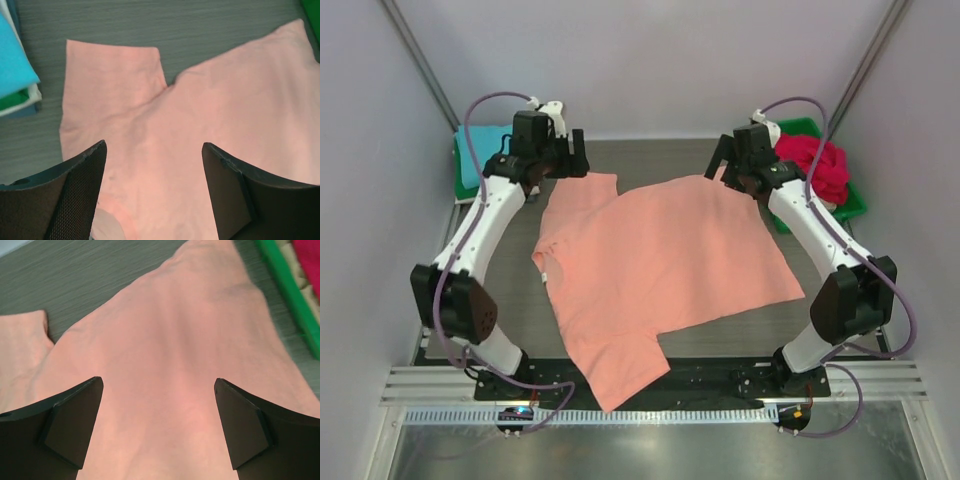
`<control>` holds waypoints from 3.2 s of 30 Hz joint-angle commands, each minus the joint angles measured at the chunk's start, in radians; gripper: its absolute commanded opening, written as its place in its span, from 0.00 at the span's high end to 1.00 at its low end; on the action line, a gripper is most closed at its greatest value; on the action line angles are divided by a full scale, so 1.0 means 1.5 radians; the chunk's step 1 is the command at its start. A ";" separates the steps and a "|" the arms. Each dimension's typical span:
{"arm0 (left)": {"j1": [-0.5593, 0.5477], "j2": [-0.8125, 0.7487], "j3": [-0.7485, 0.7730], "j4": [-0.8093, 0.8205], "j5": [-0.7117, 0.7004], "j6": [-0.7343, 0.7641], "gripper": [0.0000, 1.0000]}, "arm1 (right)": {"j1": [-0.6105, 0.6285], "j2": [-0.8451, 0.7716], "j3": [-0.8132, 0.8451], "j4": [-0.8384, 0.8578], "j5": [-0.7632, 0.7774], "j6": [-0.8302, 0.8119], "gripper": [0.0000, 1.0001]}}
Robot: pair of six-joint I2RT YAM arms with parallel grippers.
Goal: Fold and stack the t-shirts
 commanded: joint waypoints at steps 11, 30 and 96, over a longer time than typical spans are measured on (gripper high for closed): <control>-0.049 -0.106 -0.385 0.159 -0.074 -0.203 0.24 | 0.048 0.219 0.096 0.062 -0.122 -0.059 0.00; 0.003 0.455 0.217 -0.130 0.014 -0.131 0.29 | -0.001 0.448 0.245 0.033 -0.135 -0.054 0.00; 0.111 -0.173 -0.211 -0.164 -0.119 -0.183 0.35 | 0.135 0.192 -0.028 0.088 -0.248 -0.082 0.00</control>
